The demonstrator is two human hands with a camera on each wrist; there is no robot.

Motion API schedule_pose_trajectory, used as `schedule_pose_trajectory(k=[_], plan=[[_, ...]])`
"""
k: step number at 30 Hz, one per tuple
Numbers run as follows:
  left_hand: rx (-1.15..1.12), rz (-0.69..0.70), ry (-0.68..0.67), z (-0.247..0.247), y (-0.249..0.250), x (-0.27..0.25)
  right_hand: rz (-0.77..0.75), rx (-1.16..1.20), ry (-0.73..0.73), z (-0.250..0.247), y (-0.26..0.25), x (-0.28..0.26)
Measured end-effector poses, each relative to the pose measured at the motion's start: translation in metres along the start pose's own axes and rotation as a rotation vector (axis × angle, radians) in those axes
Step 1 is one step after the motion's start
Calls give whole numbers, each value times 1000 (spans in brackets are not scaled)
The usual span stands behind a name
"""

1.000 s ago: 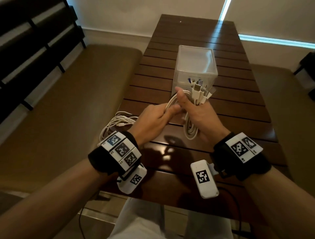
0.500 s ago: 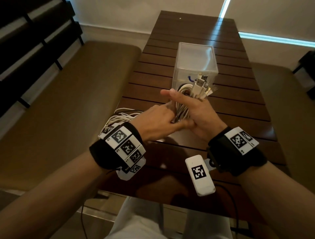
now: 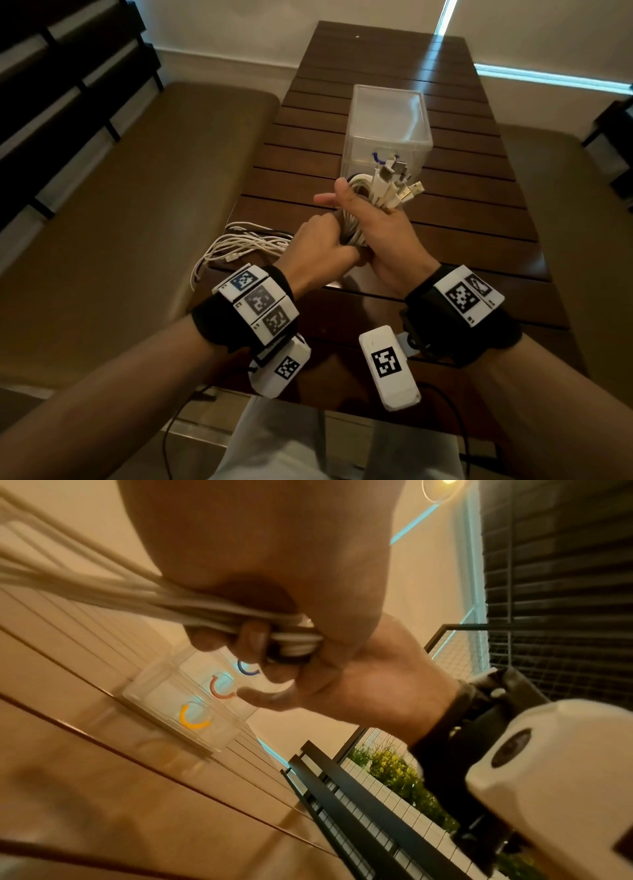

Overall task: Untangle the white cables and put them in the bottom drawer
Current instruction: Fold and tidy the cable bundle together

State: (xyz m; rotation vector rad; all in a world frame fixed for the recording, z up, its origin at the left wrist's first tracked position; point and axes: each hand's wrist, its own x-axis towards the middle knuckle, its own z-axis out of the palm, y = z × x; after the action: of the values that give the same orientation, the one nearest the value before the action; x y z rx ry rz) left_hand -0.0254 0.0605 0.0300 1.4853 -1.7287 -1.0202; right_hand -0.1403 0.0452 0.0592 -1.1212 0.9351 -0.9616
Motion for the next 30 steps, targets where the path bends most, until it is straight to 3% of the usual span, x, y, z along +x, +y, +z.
schedule_pose_trajectory(k=[5,7,11,18,20,24,30], plan=[[-165,-40,-68,-8,4,-1,25,61,-277,-12,-2,-2],[-186,-20,-92,-11,6,-3,39,61,-296,-10,-4,-2],[-181,9,-172,-13,8,3,14,-61,-159,-3,-4,-2],[21,16,-274,-31,9,17,3,-71,47,-1,-5,1],[105,53,-295,-34,9,19,-14,-100,45,2,-3,3],[135,23,-247,-26,3,23,-49,115,12,4,-1,3],[215,-87,-316,-20,0,21,-134,15,101,5,2,-6]])
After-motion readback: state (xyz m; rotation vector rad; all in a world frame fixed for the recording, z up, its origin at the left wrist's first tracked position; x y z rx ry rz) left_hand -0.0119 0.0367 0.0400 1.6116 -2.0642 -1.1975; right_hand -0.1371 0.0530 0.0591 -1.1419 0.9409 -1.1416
